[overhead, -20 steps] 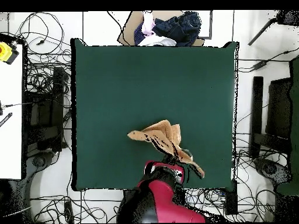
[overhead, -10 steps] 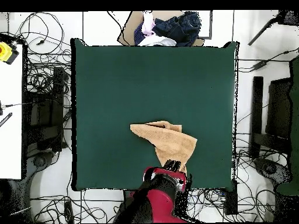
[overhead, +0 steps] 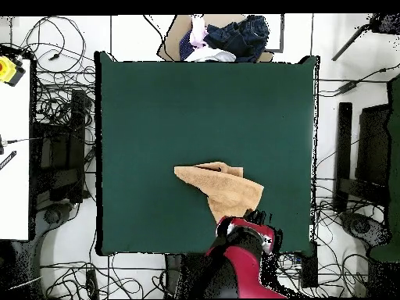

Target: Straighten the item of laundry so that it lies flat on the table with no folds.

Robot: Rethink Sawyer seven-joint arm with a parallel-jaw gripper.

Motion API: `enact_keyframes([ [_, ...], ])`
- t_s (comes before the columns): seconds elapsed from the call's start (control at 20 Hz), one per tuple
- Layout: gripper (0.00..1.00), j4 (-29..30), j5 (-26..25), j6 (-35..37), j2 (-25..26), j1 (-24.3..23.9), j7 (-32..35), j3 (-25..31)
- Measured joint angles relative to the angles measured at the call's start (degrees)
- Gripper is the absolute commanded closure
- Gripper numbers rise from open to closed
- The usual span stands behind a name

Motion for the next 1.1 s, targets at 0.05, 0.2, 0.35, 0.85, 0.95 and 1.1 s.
enact_keyframes([
  [0.05,1.0,-0.1,0.0,-0.5,0.6,-0.9,0.0,0.5],
  [0.2,1.0,-0.2,0.0,-4.0,3.3,-3.3,0.0,2.1],
  [0.35,1.0,-0.2,0.0,-9.5,6.7,-5.3,0.0,4.1],
  [0.85,1.0,0.3,0.0,-19.6,13.7,-8.3,0.0,9.1],
  [0.95,0.0,0.6,0.0,-20.7,14.9,-9.1,0.0,9.9],
  [1.1,0.0,0.7,0.0,-21.4,15.7,-9.4,0.0,10.4],
])
